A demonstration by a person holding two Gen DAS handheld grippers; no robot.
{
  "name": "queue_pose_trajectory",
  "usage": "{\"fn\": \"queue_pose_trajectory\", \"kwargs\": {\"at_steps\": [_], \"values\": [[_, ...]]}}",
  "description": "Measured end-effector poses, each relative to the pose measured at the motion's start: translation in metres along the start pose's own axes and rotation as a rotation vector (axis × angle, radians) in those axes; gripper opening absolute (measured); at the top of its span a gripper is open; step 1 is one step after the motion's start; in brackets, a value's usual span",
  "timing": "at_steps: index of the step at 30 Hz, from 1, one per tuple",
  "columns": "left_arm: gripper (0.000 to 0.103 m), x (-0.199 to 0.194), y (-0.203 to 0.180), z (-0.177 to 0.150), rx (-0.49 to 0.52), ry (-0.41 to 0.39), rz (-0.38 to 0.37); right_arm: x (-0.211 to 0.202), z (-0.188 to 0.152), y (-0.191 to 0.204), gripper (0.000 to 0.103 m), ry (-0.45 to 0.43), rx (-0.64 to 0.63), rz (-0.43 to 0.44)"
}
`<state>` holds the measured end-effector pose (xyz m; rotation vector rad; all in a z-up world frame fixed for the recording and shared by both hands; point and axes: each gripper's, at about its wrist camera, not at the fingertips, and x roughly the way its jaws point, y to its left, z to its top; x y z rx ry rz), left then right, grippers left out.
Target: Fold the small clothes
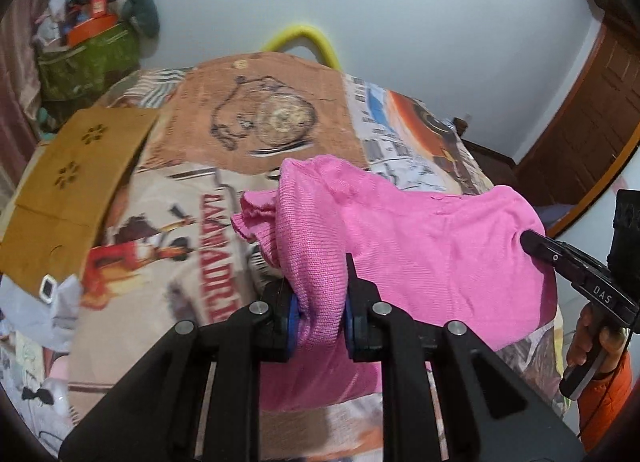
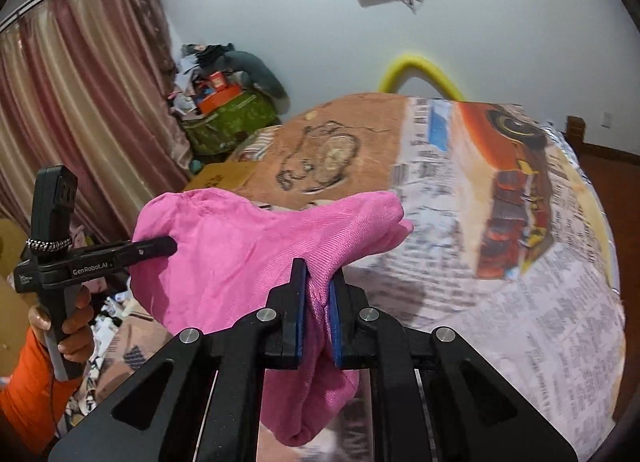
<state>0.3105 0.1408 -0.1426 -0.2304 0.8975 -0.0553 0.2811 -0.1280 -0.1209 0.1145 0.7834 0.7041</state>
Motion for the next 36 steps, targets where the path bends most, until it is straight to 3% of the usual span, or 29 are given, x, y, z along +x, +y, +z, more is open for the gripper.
{"fn": "queue_pose_trajectory", "kwargs": {"at_steps": [5,13,16,18,21,24,27,32,36], "values": [[0.017,0.001,0.042,-0.021,-0.035,0.038,0.046,0.028,-0.009,0.030,0.009,0.044,-0.033,0.014],[0.018,0.056,0.099,-0.066,-0.132,0.207,0.076,0.087,-0.040,0.046,0.009,0.186,-0.060,-0.018],[0.023,0.070,0.112,-0.079,-0.174,0.244,0.062,0.101,-0.053,0.038,0.009,0.233,-0.050,-0.046],[0.036,0.075,0.117,-0.085,-0.186,0.252,0.070,0.106,-0.061,0.033,0.009,0.254,-0.052,-0.070],[0.051,0.074,0.122,-0.087,-0.190,0.240,0.115,0.112,-0.070,0.031,0.009,0.285,-0.093,-0.114],[0.061,0.065,0.121,-0.086,-0.150,0.227,0.207,0.112,-0.074,0.030,0.010,0.291,-0.104,-0.134],[0.061,0.052,0.115,-0.087,-0.077,0.208,0.302,0.103,-0.072,0.031,0.016,0.281,-0.094,-0.158],[0.061,0.005,0.098,-0.080,-0.026,0.123,0.312,0.069,-0.060,0.045,0.017,0.228,-0.125,-0.172],[0.061,-0.052,0.069,-0.069,0.008,-0.018,0.276,0.024,-0.046,0.068,0.017,0.124,-0.141,-0.132]]}}
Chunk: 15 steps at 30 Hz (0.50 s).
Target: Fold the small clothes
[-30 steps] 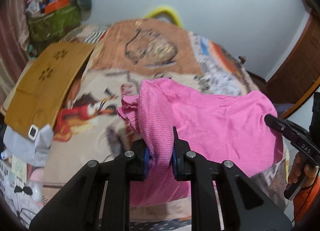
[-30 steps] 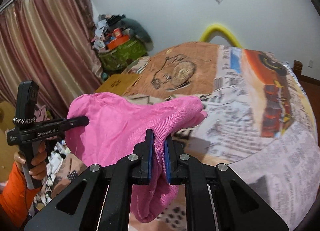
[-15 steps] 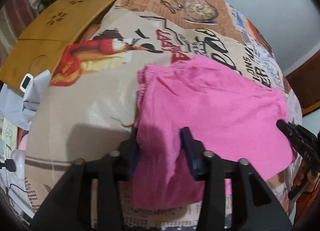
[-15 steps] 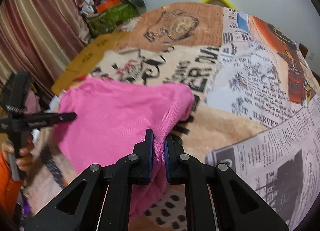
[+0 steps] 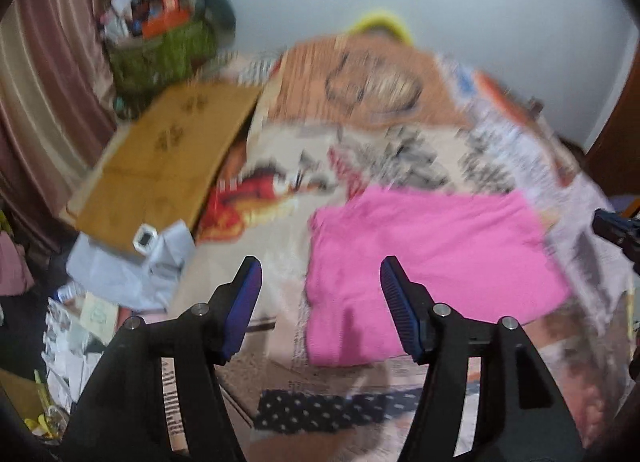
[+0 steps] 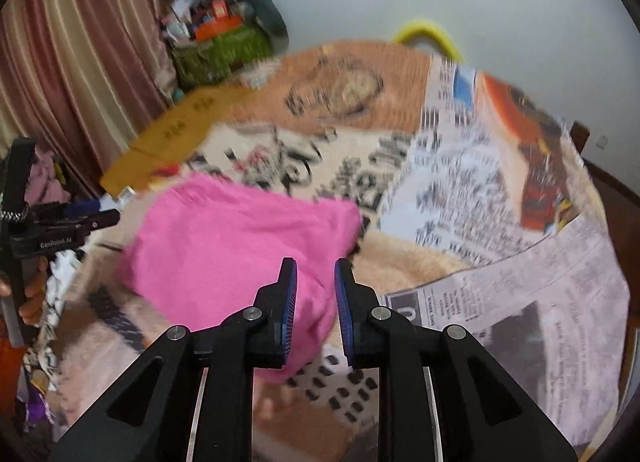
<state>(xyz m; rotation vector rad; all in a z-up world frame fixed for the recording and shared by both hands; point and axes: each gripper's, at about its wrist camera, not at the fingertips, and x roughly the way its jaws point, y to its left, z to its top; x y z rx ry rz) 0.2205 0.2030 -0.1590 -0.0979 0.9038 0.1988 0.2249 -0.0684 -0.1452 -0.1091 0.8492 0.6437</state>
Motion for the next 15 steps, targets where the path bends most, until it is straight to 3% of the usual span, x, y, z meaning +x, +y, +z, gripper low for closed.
{"fn": "queue_pose_trajectory", "kwargs": {"at_steps": [8,15], "values": [[0.061,-0.135,-0.033,0.005,0.028,-0.288,-0.092,-0.105,0.010,0.048,0.018,-0.258,-0.093,0.061],[0.061,-0.232,-0.055,-0.028,0.041,-0.515,-0.130,-0.178,-0.005,0.085,0.018,-0.463,-0.149,0.093]]}}
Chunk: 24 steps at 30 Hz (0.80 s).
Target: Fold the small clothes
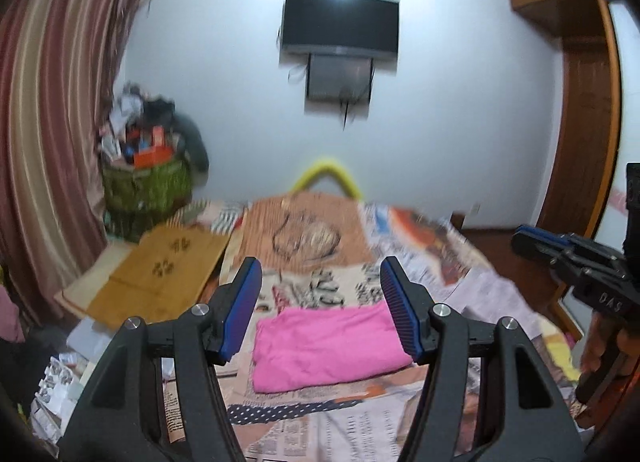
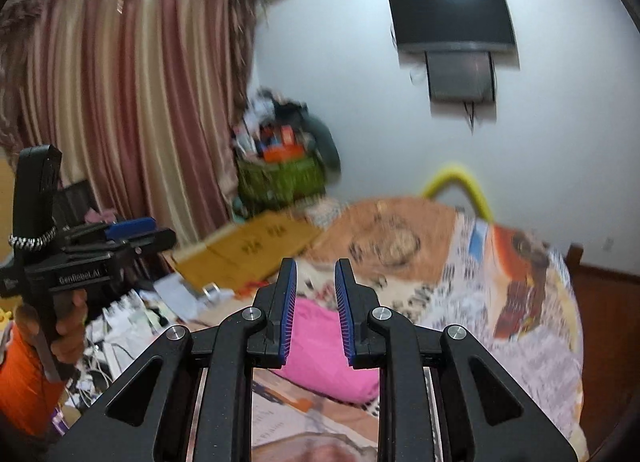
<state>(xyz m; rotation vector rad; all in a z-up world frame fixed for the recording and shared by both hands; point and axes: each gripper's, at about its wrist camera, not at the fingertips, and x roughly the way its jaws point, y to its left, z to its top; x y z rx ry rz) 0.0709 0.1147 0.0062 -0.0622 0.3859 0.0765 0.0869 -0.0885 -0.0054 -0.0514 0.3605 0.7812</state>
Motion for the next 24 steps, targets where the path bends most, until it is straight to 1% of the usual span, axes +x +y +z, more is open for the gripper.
{"fn": "queue_pose_trajectory", "kwargs": {"at_steps": [3,5,7,8,9,11,13,15,17,19,20,21,23,24], "values": [[0.061,-0.029,-0.011,-0.002,0.003,-0.063,0.012,-0.024,0.001,0.022,0.018,-0.065,-0.028,0.007],[0.061,-0.045,-0.016,-0.005,0.005,-0.095,0.032,-0.034,-0.001,0.031,0.018,-0.102,-0.035,0.000],[0.063,-0.057,-0.018,-0.008,0.007,-0.119,0.055,-0.044,-0.004,0.036,0.020,-0.135,-0.028,-0.007],[0.067,-0.062,-0.019,-0.010,0.007,-0.128,0.066,-0.046,-0.006,0.037,0.028,-0.144,-0.019,-0.012],[0.071,-0.066,-0.021,-0.013,0.006,-0.133,0.072,-0.049,-0.007,0.039,0.040,-0.153,-0.012,-0.019],[0.077,-0.071,-0.022,-0.015,0.003,-0.136,0.068,-0.052,-0.010,0.042,0.052,-0.167,-0.015,-0.035],[0.082,-0.075,-0.024,-0.018,0.002,-0.134,0.058,-0.055,-0.011,0.047,0.059,-0.170,-0.034,-0.064],[0.090,-0.079,-0.027,-0.019,0.008,-0.149,0.076,-0.055,-0.012,0.049,0.078,-0.177,-0.037,-0.077],[0.095,-0.083,-0.031,-0.022,0.021,-0.163,0.094,-0.056,-0.012,0.049,0.083,-0.189,-0.029,-0.094],[0.099,-0.087,-0.035,-0.024,0.027,-0.171,0.098,-0.056,-0.013,0.049,0.088,-0.186,-0.022,-0.102],[0.101,-0.088,-0.035,-0.025,0.026,-0.174,0.098,-0.056,-0.013,0.048,0.092,-0.183,-0.023,-0.108],[0.103,-0.089,-0.034,-0.026,0.024,-0.176,0.099,-0.055,-0.012,0.047,0.097,-0.181,-0.026,-0.118],[0.103,-0.090,-0.034,-0.028,0.022,-0.179,0.104,-0.058,-0.015,0.047,0.103,-0.182,-0.033,-0.136],[0.103,-0.090,-0.034,-0.029,0.021,-0.179,0.105,-0.059,-0.015,0.047,0.103,-0.182,-0.034,-0.142]]}}
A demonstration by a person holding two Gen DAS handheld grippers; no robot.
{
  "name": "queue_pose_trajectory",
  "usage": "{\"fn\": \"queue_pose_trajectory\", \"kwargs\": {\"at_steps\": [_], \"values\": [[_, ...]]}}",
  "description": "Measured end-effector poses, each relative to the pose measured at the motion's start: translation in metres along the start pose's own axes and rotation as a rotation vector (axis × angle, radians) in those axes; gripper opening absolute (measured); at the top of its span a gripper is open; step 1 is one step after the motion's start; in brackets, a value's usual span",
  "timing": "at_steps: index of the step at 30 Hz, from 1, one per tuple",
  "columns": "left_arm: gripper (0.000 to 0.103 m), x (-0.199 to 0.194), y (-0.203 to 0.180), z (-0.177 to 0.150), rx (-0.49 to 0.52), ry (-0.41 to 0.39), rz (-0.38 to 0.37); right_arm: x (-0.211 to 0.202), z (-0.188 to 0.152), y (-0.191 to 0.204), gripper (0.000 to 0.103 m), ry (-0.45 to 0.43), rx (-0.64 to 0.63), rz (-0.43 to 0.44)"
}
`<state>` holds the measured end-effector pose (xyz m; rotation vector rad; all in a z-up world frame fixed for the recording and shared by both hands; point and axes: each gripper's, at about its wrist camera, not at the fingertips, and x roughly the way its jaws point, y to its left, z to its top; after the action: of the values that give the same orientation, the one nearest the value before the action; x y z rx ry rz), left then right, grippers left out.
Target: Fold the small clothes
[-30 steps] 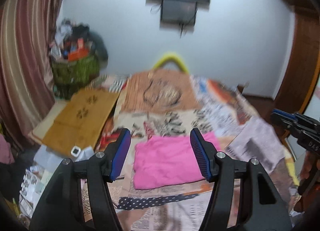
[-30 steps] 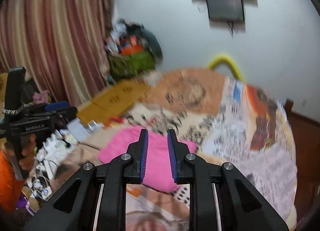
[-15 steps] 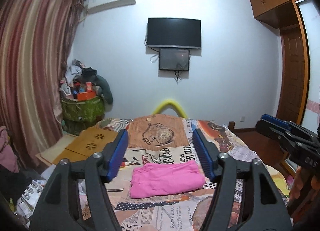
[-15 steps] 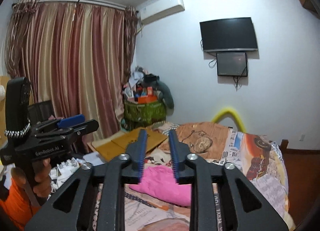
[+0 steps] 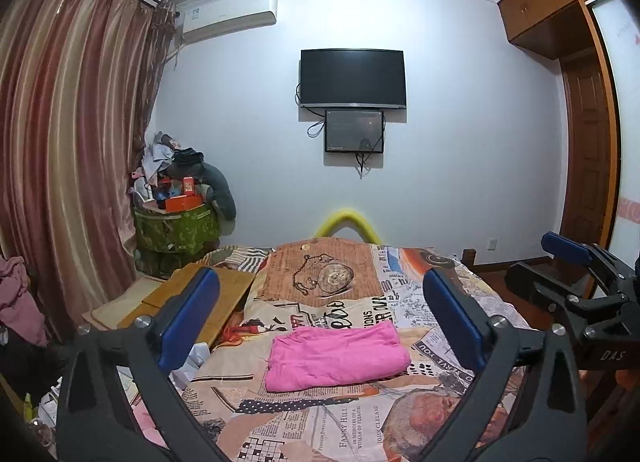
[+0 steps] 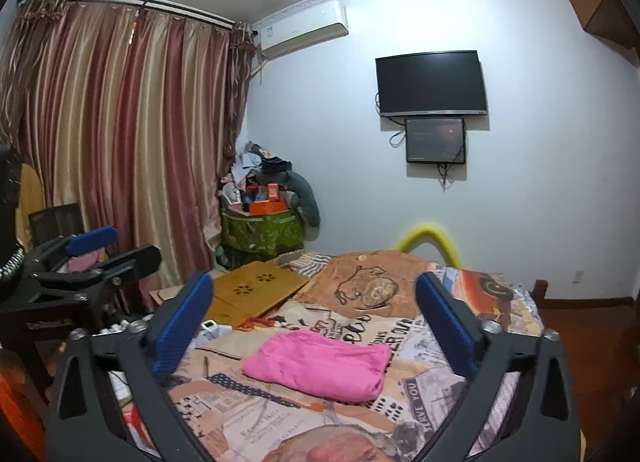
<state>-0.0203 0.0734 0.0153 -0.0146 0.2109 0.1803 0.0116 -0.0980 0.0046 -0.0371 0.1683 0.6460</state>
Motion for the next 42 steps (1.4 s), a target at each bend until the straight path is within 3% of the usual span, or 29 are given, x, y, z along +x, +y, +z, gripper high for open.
{"fn": "queue_pose_trajectory", "kwargs": {"at_steps": [42], "values": [[0.103,0.009,0.007,-0.007,-0.020,0.015,-0.018,-0.013,-0.001,-0.005,0.103,0.015,0.018,-0.016]]}}
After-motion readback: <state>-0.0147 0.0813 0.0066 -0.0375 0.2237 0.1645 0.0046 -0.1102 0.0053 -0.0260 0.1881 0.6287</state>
